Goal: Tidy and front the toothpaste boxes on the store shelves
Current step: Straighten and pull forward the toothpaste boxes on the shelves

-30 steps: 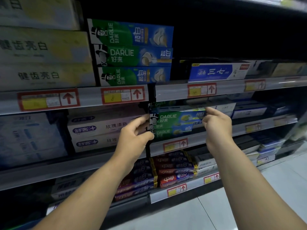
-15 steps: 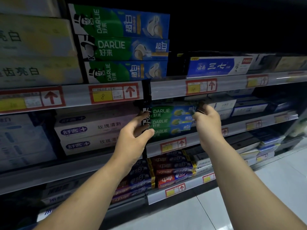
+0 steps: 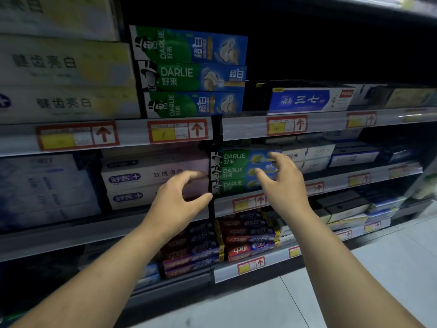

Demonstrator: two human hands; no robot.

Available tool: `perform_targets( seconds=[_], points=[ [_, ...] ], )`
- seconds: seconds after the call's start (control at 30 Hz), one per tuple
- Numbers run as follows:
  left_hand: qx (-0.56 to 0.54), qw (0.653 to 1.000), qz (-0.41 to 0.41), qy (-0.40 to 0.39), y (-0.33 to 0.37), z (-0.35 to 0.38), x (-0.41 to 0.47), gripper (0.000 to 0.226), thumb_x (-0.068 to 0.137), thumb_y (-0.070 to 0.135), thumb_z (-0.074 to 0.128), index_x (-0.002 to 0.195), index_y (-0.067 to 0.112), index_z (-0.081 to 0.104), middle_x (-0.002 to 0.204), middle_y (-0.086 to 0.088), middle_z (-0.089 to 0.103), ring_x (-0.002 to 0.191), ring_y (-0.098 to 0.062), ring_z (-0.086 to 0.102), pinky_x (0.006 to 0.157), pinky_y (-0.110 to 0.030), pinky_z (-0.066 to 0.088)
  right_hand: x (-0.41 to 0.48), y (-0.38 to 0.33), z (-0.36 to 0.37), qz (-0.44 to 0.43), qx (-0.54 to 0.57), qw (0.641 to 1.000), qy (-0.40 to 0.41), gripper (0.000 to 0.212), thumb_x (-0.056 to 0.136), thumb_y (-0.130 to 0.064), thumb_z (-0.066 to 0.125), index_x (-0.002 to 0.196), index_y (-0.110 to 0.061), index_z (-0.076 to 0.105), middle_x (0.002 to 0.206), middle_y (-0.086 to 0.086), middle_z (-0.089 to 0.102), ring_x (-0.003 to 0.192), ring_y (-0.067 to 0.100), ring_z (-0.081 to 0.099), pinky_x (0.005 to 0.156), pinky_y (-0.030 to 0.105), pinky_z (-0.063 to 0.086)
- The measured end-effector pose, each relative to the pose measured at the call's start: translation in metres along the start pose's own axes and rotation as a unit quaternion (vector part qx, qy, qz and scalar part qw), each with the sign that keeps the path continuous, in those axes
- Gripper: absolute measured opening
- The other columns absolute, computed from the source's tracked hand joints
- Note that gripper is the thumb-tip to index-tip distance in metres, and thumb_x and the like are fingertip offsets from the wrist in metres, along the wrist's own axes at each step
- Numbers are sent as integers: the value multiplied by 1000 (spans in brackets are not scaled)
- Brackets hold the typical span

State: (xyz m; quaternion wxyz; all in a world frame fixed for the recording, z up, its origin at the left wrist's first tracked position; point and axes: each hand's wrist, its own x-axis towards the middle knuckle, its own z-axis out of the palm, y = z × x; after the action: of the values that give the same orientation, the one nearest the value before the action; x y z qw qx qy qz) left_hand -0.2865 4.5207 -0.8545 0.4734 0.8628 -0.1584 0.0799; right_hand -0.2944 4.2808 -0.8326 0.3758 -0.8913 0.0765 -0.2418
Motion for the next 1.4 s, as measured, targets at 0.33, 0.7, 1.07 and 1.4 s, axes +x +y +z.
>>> perform_targets(
  seconds=[0.33,0.7,1.07,1.4],
  points=[
    [157,987,-3,-43,-48,-64,-37,59,86,52,72,140,39,50,138,19,49,130,-3,45,108,-28,41,-38,-39,42,-141,-110,972,-154,66,98,-37,65,155,-23,36,158,-6,39,143,15,39,112,31,38],
    [302,945,-57,-109,-119,-124,-92,65,85,59,68,144,39,46,136,18,52,128,-8,47,107,-33,42,-84,-98,129,-260,-145,898,-324,74,96,-43,65,158,-30,26,160,-10,33,143,14,38,110,34,43],
    [274,915,-267,-131,-229,-188,-174,61,88,38,73,143,26,51,140,2,55,126,-16,54,106,-37,46,-147,-135,253,-265,-120,834,-469,74,92,-35,71,156,-22,35,157,1,41,139,21,44,111,36,42],
    [192,882,-410,-128,-304,-239,-222,62,94,27,68,149,14,43,151,-5,49,131,-22,53,92,-24,42,-203,-147,354,-108,-66,816,-563,77,89,-30,77,154,-20,39,151,-1,50,127,21,55,96,26,44]
  ],
)
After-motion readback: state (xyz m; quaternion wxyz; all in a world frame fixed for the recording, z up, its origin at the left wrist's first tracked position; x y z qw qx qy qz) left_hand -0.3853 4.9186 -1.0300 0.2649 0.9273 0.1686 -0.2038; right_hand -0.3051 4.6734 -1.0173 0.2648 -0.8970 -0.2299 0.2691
